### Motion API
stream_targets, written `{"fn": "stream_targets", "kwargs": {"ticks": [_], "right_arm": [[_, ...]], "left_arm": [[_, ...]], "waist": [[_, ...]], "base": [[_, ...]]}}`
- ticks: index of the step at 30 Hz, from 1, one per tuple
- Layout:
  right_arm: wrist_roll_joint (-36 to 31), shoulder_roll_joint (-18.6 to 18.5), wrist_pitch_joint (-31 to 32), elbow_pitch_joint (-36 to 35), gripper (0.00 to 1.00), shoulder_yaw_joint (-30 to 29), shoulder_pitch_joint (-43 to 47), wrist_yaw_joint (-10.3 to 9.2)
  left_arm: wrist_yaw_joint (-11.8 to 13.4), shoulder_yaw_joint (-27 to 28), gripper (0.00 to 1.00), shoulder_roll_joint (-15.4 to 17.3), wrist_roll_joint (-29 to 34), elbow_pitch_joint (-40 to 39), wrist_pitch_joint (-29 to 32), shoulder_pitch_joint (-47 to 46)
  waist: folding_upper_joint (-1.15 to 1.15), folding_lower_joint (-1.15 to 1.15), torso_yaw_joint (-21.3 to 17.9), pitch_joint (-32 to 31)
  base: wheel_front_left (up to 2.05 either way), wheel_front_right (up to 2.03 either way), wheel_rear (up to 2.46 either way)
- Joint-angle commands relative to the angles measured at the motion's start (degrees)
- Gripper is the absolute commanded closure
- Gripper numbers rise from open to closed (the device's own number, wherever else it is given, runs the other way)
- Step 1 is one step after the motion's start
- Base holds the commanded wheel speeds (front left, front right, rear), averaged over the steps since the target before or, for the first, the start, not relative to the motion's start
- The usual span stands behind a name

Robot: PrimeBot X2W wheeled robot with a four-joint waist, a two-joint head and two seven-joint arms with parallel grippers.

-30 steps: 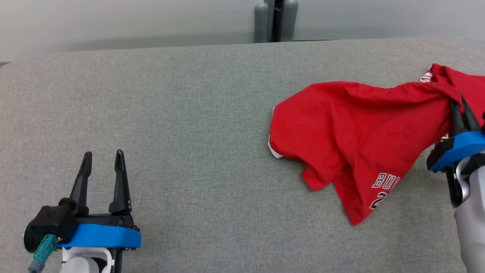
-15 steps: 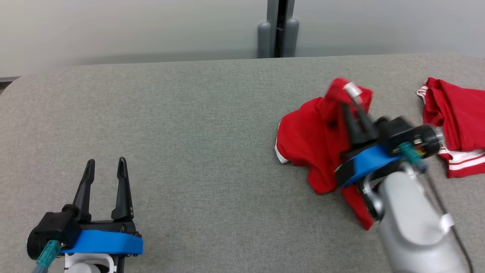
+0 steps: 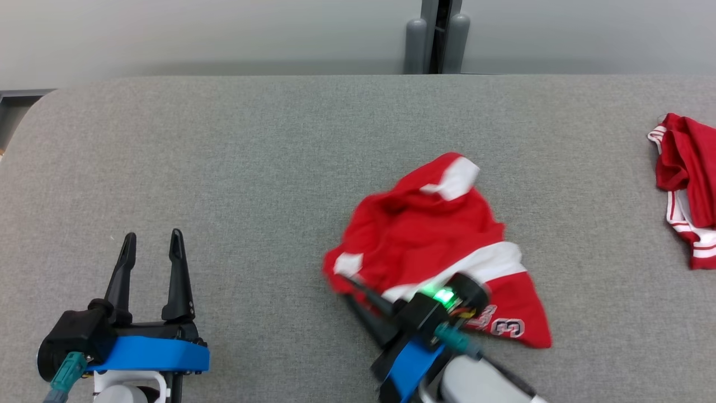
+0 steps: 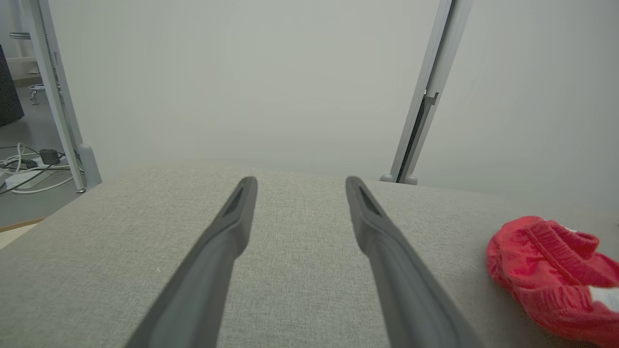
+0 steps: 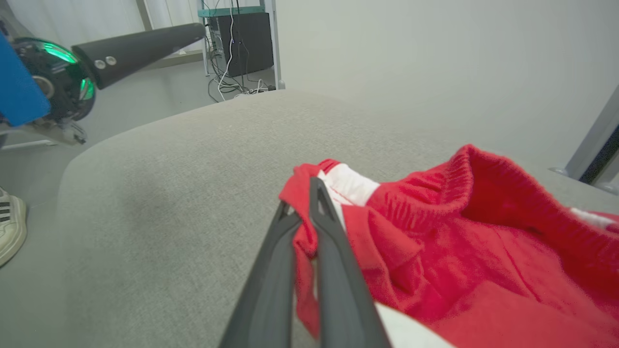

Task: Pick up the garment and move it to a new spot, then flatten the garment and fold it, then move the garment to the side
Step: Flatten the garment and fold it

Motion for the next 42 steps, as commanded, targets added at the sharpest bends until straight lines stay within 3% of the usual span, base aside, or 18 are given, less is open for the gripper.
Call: {"fn": "stream_targets", "kwargs": {"ticks": [1, 5, 6, 8, 15, 22, 29, 36, 42], "right_arm": [[0.97, 0.21, -0.27, -0.4, 1.0, 1.71, 0.9, -0.03], [4.12, 0.17, -0.27, -0.37, 1.0, 9.48, 1.41, -0.03], [4.73, 0.17, -0.27, -0.01, 0.8, 10.79, 1.4, -0.03], [5.57, 0.18, -0.28, -0.34, 0.0, 12.08, 1.01, -0.03], [4.55, 0.19, -0.28, -4.68, 0.0, 8.42, 0.7, -0.03], [-2.26, -0.12, -0.19, -9.36, 0.0, -6.53, 2.84, -0.03], [-5.83, -4.08, 1.44, -10.01, 0.0, -17.04, 6.69, -0.03], [-5.37, -6.28, 4.77, -8.93, 0.0, -19.59, 11.85, -0.03], [-4.08, -5.77, 5.82, -5.76, 0.0, -18.69, 13.7, -0.03]], "left_arm": [[-0.05, 0.13, 0.0, 0.18, -0.3, 0.08, -0.24, -0.43], [0.26, -0.15, 0.0, 0.18, -0.45, 0.09, -0.24, -0.8], [0.29, -0.25, 0.0, 0.18, -0.5, 0.11, -0.24, -0.88], [0.51, -0.36, 0.0, 0.18, -0.68, 0.15, -0.24, -1.0], [0.8, 0.42, 0.0, 0.19, -0.67, 0.25, -0.24, -0.35], [0.87, 1.04, 0.0, 0.18, -0.54, -0.24, -0.24, 0.62], [0.89, 1.11, 0.0, 0.19, -0.21, -0.62, -0.24, 1.33], [0.84, 0.71, 0.0, 0.19, -0.3, -0.7, -0.24, 1.12], [0.77, 0.25, 0.0, 0.19, -0.37, -0.5, -0.24, 0.53]], "waist": [[0.0, 0.01, 0.2, 0.29], [0.0, 0.01, 0.32, 0.77], [0.0, 0.01, 0.32, 0.85], [0.0, 0.01, 0.24, 0.97], [0.0, 0.01, -1.22, 0.52], [0.0, 0.01, -3.01, -0.67], [0.0, 0.01, -4.04, -1.01], [0.0, 0.01, -4.24, -0.58], [0.0, 0.01, -3.9, -0.05]], "base": [[0.0, 0.0, 0.0], [0.0, 0.0, 0.0], [0.0, 0.0, 0.0], [0.0, 0.0, 0.0], [0.0, 0.0, 0.0], [0.0, 0.0, 0.0], [0.0, 0.0, 0.0], [0.0, 0.0, 0.0], [0.0, 0.0, 0.0]]}}
